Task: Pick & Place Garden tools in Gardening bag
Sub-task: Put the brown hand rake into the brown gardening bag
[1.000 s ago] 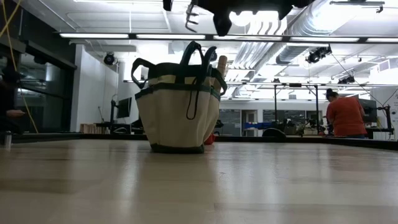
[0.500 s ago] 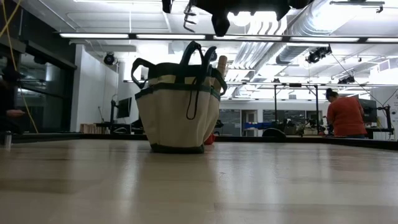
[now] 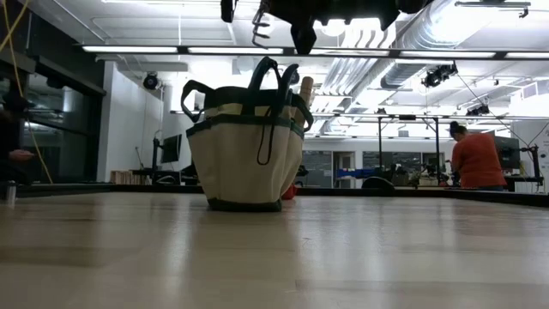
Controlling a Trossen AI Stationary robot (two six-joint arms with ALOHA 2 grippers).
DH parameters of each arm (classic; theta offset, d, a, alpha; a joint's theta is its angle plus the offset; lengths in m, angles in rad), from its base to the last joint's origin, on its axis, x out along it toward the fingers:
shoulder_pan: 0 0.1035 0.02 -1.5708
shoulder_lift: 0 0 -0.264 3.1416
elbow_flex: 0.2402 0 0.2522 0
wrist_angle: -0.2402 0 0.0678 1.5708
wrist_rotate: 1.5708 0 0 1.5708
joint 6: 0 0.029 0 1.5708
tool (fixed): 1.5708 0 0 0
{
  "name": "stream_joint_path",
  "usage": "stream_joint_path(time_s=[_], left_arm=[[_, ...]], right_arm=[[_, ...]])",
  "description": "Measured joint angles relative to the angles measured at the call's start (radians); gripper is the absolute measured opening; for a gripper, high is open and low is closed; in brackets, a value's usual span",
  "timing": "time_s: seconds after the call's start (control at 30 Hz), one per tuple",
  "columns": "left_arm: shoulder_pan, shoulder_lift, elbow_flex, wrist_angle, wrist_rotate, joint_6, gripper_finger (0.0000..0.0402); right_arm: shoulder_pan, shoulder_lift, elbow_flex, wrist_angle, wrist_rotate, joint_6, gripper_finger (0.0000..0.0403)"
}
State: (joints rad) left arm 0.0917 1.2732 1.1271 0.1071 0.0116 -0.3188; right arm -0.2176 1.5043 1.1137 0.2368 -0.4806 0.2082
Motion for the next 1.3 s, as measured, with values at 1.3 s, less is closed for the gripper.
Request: stream_joint_path(time_s=[1.3], left_arm=[[-0.033,-0.137,0.0,-0.437,-0.156,0.034,0.0059]], right_arm=[[-0.001,0.0,0.0,-0.132,-0.012,0.061,0.0184]])
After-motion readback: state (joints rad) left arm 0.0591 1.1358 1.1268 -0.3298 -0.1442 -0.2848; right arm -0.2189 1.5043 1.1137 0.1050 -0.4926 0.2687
